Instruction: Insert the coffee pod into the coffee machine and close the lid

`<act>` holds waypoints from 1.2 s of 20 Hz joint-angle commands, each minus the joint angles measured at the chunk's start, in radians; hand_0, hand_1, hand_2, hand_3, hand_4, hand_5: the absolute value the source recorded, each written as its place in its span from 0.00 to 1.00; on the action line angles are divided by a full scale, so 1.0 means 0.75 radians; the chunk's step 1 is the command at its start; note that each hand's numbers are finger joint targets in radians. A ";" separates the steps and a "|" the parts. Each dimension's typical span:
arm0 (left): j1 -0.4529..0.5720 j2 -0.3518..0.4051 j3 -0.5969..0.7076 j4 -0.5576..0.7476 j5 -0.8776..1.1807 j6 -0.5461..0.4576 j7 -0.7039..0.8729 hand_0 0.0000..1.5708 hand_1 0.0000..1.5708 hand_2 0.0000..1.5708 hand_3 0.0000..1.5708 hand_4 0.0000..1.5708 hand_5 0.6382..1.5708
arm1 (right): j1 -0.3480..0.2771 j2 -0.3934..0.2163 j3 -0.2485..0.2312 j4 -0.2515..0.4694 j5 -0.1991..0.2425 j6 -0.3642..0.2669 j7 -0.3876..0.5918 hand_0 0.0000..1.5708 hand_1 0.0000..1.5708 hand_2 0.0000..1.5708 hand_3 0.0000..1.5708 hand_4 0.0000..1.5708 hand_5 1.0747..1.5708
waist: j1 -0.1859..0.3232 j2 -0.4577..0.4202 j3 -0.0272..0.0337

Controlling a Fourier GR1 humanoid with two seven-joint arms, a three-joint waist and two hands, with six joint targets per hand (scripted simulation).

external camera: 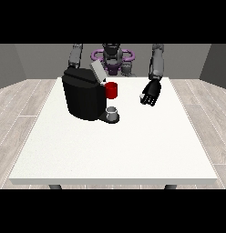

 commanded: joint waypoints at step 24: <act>-0.288 -0.066 0.143 -0.063 0.099 -0.403 0.006 0.91 0.91 0.89 0.85 0.35 1.00 | 0.036 0.002 -0.053 0.091 -0.039 0.029 -0.070 0.00 0.00 0.00 0.00 0.00 1.00 | -0.002 -0.207 -0.0011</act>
